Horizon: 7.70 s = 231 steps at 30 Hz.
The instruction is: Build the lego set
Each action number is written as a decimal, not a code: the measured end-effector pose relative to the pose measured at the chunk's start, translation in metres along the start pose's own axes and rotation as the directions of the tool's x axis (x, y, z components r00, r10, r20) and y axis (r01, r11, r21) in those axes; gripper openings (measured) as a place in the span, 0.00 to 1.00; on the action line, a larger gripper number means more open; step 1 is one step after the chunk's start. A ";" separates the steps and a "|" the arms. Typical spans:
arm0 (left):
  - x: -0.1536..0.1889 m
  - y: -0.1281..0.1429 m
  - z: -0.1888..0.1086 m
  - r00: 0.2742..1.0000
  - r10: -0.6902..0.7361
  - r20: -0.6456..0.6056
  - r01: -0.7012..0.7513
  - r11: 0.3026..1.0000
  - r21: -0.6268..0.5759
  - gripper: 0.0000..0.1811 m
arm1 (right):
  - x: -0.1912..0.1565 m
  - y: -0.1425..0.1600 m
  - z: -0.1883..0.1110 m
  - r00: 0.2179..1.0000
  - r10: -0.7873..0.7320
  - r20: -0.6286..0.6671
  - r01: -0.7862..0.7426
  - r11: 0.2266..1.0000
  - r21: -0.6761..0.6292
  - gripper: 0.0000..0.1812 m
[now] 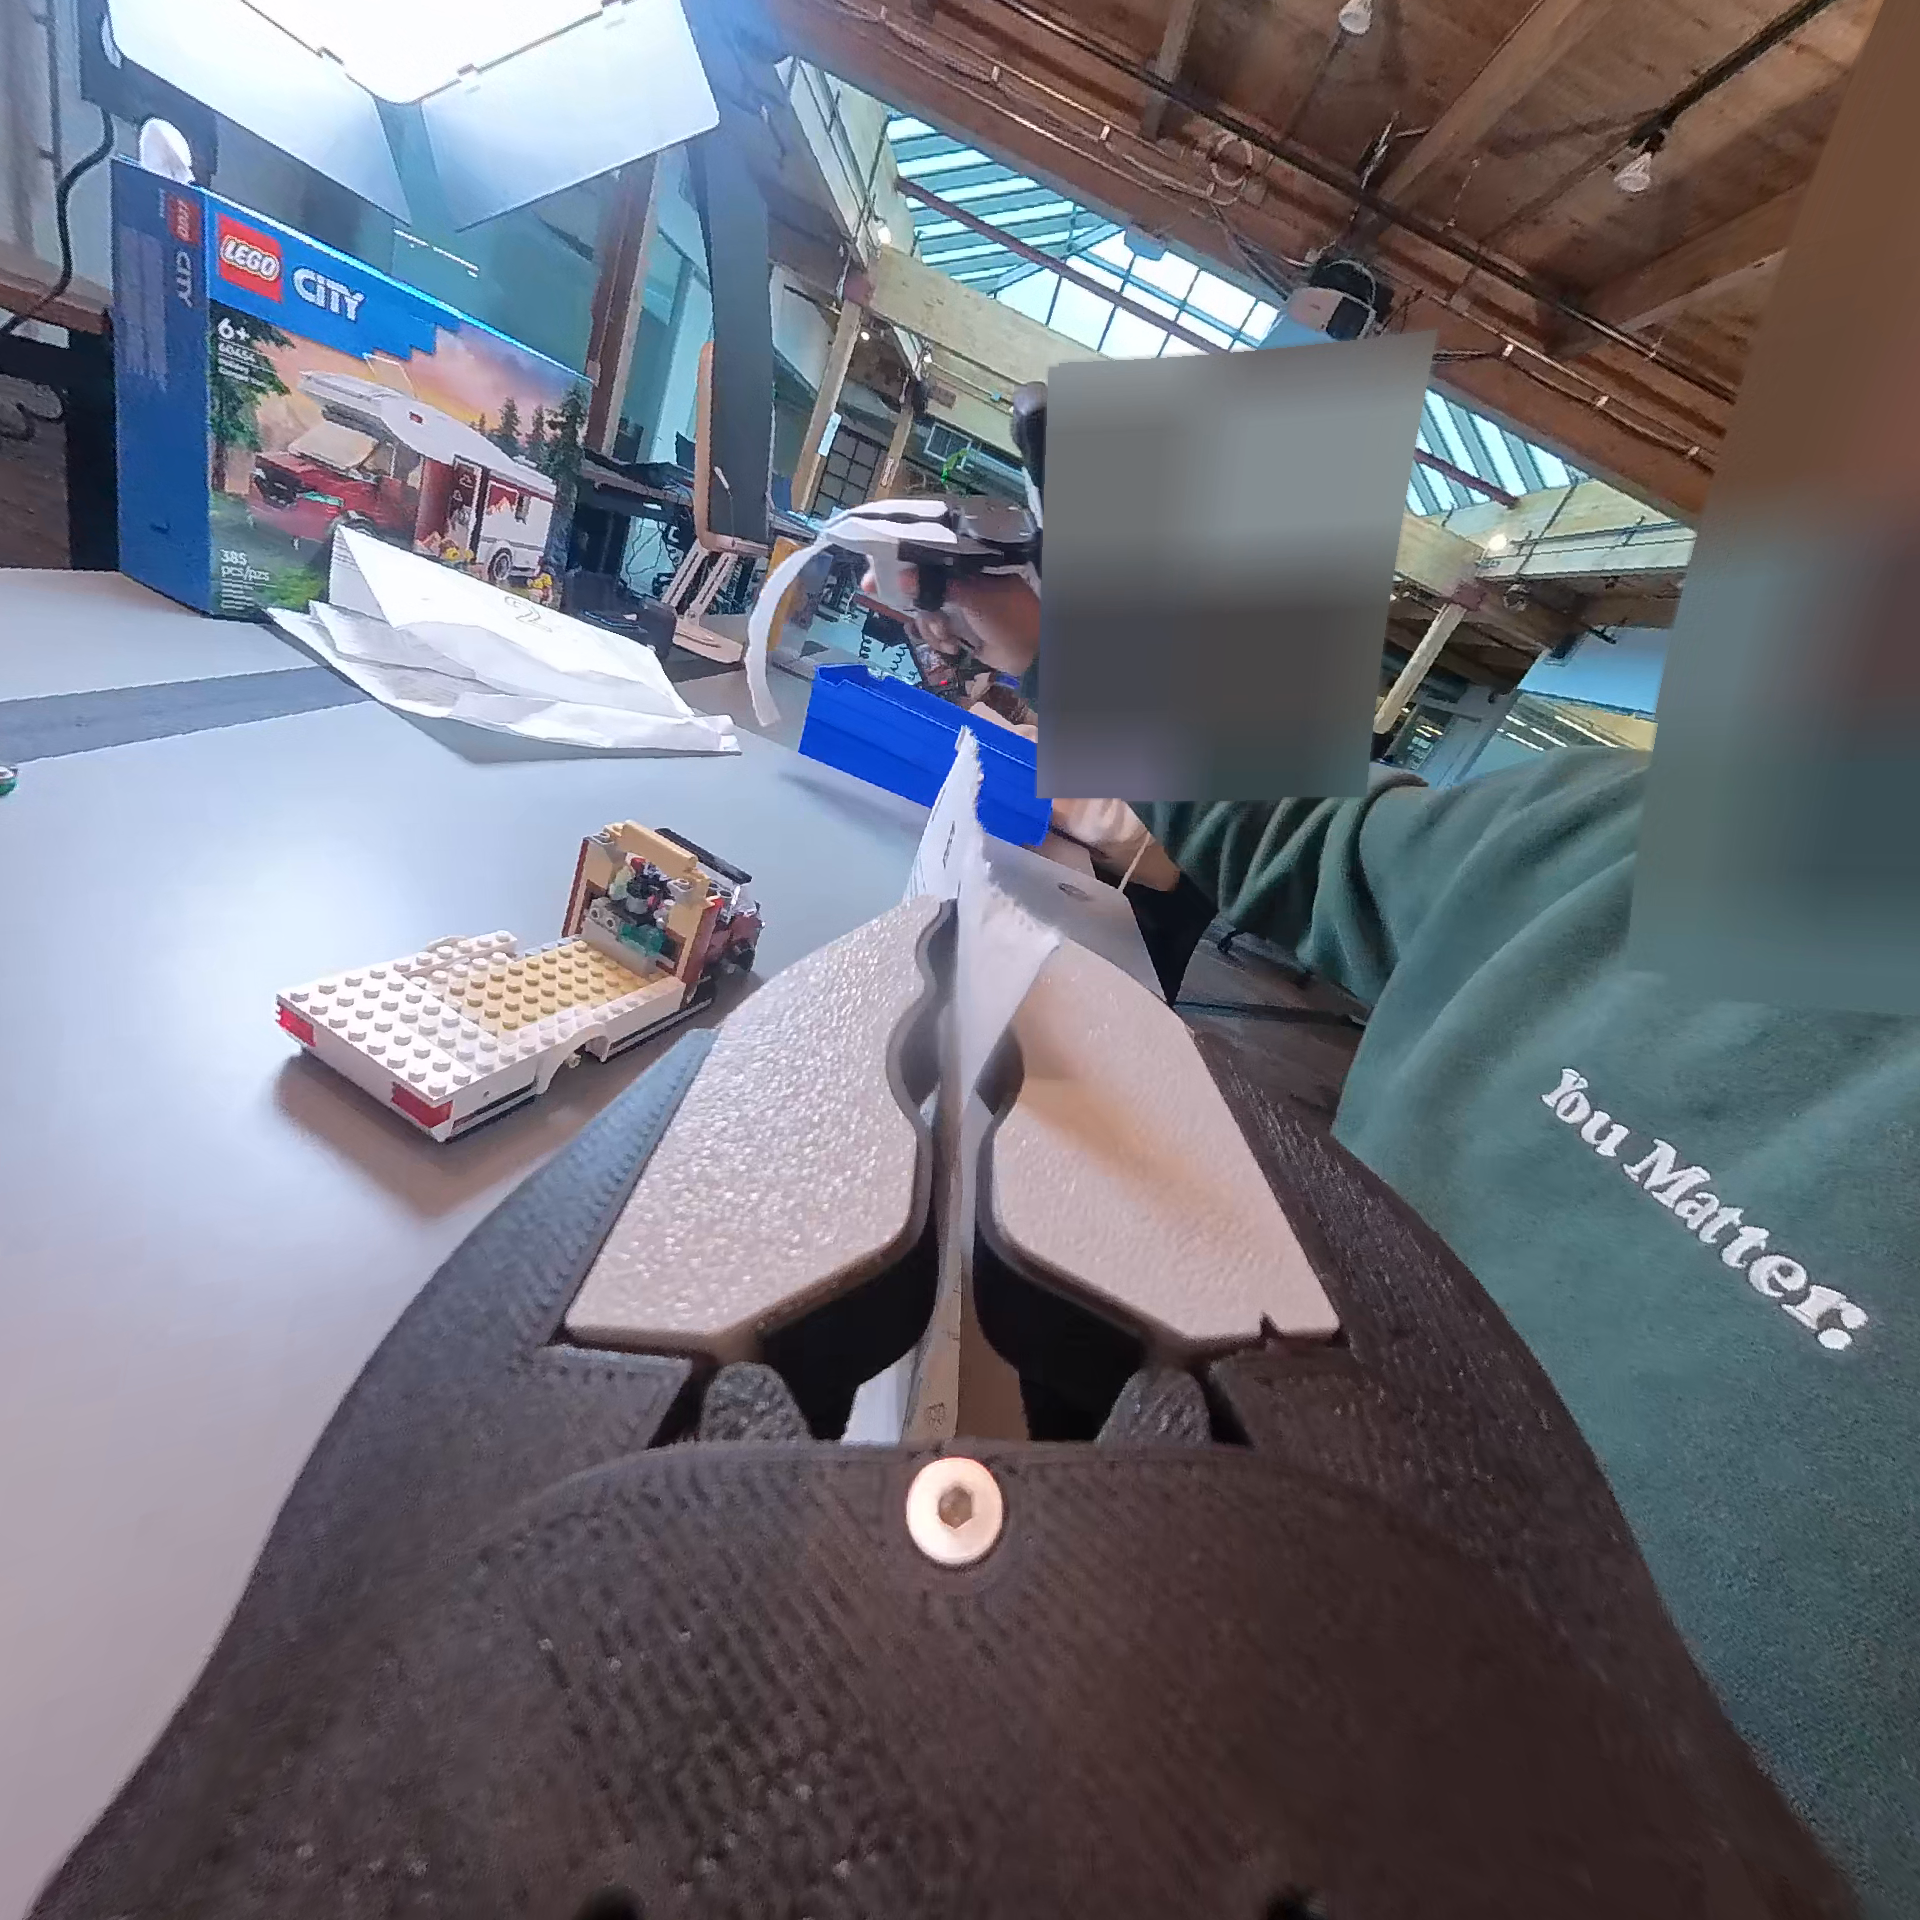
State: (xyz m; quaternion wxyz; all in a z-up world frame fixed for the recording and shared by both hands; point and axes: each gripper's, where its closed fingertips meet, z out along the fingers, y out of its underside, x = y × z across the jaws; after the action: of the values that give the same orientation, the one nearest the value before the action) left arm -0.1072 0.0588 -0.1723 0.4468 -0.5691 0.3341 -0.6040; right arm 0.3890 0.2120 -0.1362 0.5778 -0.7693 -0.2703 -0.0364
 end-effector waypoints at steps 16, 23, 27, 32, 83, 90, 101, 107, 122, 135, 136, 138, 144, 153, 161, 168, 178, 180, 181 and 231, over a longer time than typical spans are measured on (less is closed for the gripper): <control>-0.001 0.001 0.004 0.999 0.011 -0.038 -0.011 1.000 0.015 0.00 | -0.027 0.148 0.012 0.990 0.106 0.093 -0.082 0.970 -0.230 0.01; 0.001 0.002 0.008 0.998 0.000 -0.062 0.001 1.000 0.010 0.00 | -0.038 0.195 -0.039 0.961 0.245 0.129 -0.170 0.889 -0.425 0.05; 0.005 0.003 0.009 0.998 0.021 -0.057 -0.020 1.000 0.003 0.00 | -0.034 0.213 -0.055 0.962 0.247 0.117 -0.150 0.836 -0.528 0.10; 0.006 0.003 0.009 0.998 0.054 -0.030 -0.054 0.999 -0.003 0.00 | -0.046 0.166 -0.058 0.962 0.225 0.155 -0.142 0.896 -0.421 0.17; 0.040 0.030 0.053 0.940 0.333 0.080 -0.322 0.938 -0.126 0.01 | -0.435 -0.121 -0.042 0.331 -0.759 0.561 0.744 0.576 0.339 0.03; 0.059 0.013 0.048 0.975 0.220 -0.031 -0.223 0.963 -0.150 0.11 | -0.439 -0.119 -0.053 0.285 -0.842 0.457 0.759 0.490 0.430 0.01; 0.058 0.033 0.069 0.993 -0.092 -0.068 0.042 0.846 -0.531 0.08 | -0.444 -0.118 -0.064 0.224 -0.934 0.277 0.796 0.340 0.500 0.01; 0.061 0.035 0.072 0.972 -0.223 -0.070 0.144 0.809 -0.570 0.07 | -0.445 -0.115 -0.070 0.202 -0.952 0.228 0.792 0.296 0.534 0.01; 0.060 0.036 0.071 0.973 -0.231 -0.022 0.162 0.743 -0.649 0.06 | -0.445 -0.114 -0.074 0.189 -0.968 0.163 0.790 0.249 0.560 0.01; 0.039 0.041 0.063 0.991 0.128 0.044 -0.040 0.589 -0.807 0.00 | -0.449 -0.113 -0.081 0.177 -0.967 0.184 0.778 0.252 0.575 0.00; 0.033 0.037 0.062 0.986 0.157 0.062 -0.043 0.591 -0.805 0.00 | -0.450 -0.111 -0.084 0.178 -0.961 0.212 0.769 0.270 0.579 0.00; 0.012 0.027 0.056 0.955 0.273 0.114 -0.072 0.589 -0.805 0.00 | -0.453 -0.105 -0.096 0.176 -0.935 0.308 0.741 0.332 0.584 0.00; 0.005 0.019 0.053 0.923 0.360 0.139 -0.126 0.621 -0.774 0.00 | -0.460 -0.080 -0.135 0.123 -0.773 0.623 0.683 0.521 0.512 0.00; 0.039 0.027 0.060 0.893 0.448 0.052 -0.265 0.616 -0.742 0.00 | -0.445 -0.111 -0.137 0.208 -0.507 0.836 0.475 0.800 0.366 0.07; 0.062 0.028 0.071 0.872 0.489 -0.012 -0.367 0.638 -0.677 0.00 | -0.430 -0.116 -0.085 0.232 -0.581 0.780 0.692 0.663 0.287 0.00; 0.057 0.012 0.068 0.810 0.585 0.041 -0.441 0.654 -0.615 0.00 | -0.434 -0.051 -0.082 0.000 -0.697 0.717 0.931 0.262 0.255 0.22; 0.089 0.027 0.063 0.850 0.525 -0.039 -0.473 0.730 -0.493 0.00 | -0.470 -0.064 -0.115 0.116 -0.692 0.712 0.744 0.536 0.399 0.35; 0.100 0.030 0.060 0.854 0.516 -0.068 -0.486 0.742 -0.461 0.08 | -0.475 -0.076 -0.123 0.143 -0.653 0.744 0.660 0.623 0.420 0.33; 0.105 0.032 0.056 0.857 0.509 -0.087 -0.489 0.747 -0.451 0.12 | -0.476 -0.079 -0.125 0.150 -0.640 0.753 0.639 0.645 0.420 0.33; 0.067 0.124 0.000 0.787 0.612 -0.082 -0.555 0.643 -0.528 0.00 | -0.474 -0.132 -0.080 -0.081 -0.536 0.841 0.817 0.447 0.364 0.00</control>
State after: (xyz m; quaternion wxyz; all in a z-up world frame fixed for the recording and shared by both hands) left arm -0.0844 -0.0497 -0.2593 0.4611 -0.5608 0.6274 -0.2814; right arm -0.0548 -0.0136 -0.1693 0.1201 -0.4696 -0.8730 0.0546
